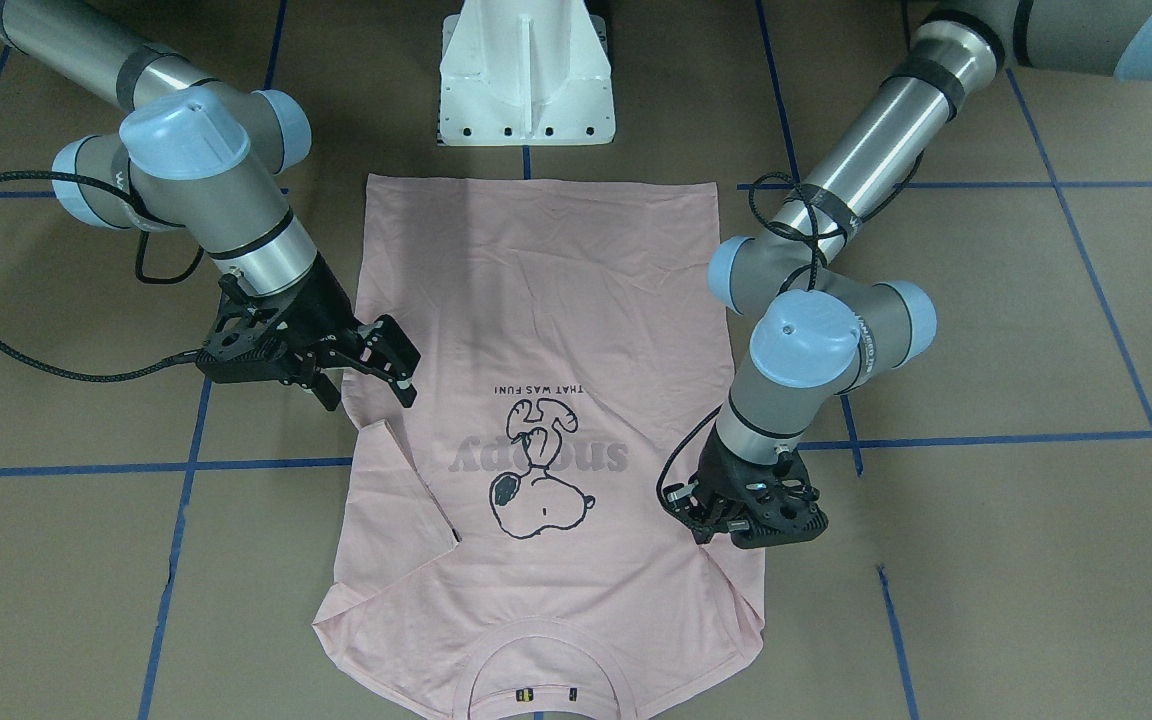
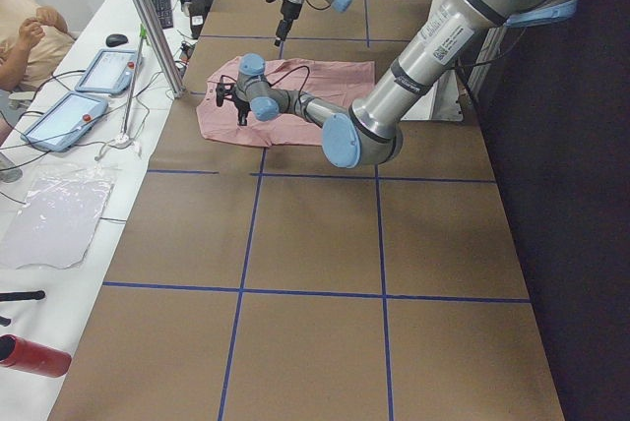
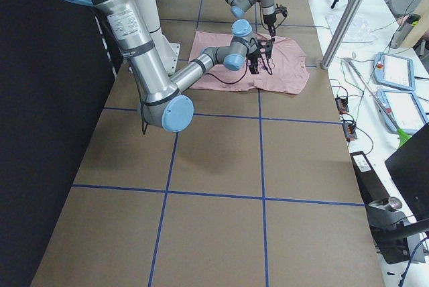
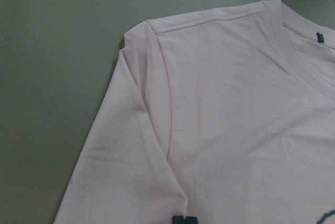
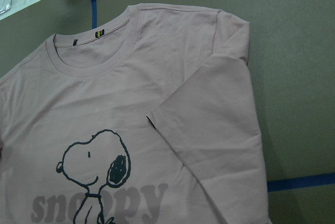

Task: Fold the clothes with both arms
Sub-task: 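Fold the sleeve inward with the right gripper while the left grasps the other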

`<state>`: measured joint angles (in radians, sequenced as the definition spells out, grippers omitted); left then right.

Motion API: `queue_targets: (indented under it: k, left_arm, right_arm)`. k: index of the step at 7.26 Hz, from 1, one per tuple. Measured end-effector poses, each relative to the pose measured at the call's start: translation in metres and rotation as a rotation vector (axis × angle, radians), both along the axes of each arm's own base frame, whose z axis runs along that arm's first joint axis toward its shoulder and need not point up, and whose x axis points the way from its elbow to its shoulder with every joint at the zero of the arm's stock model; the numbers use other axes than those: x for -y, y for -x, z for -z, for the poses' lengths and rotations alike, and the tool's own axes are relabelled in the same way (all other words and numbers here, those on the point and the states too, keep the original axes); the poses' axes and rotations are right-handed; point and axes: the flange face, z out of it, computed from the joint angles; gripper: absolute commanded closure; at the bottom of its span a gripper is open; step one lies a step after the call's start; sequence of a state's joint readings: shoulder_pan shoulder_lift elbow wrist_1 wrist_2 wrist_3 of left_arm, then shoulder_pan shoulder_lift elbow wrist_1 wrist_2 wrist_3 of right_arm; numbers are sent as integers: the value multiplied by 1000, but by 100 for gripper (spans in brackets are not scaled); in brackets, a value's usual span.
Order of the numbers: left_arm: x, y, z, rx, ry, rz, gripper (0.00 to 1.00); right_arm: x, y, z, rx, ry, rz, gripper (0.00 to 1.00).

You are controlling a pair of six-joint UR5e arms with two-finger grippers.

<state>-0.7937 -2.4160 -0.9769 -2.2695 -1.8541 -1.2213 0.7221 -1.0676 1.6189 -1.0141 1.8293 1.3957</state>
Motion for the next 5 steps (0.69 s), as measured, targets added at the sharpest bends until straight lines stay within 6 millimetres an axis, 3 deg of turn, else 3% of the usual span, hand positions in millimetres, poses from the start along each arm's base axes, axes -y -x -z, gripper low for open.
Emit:
queue_targets:
  k: [1, 2, 3, 5]
  left_arm:
    - [6, 0, 2, -3, -13, 16, 100]
    - [10, 1, 7, -10, -23, 24, 48]
    - [11, 1, 12, -16, -30, 27, 32]
    - [9, 3, 21, -42, -53, 27, 23]
  right_arm:
    - [0, 0, 0, 0, 0, 0, 0]
    - [0, 0, 0, 0, 0, 0, 0]
    - [0, 0, 0, 1, -2, -2, 0]
    - [-2, 1, 1, 1, -4, -9, 0]
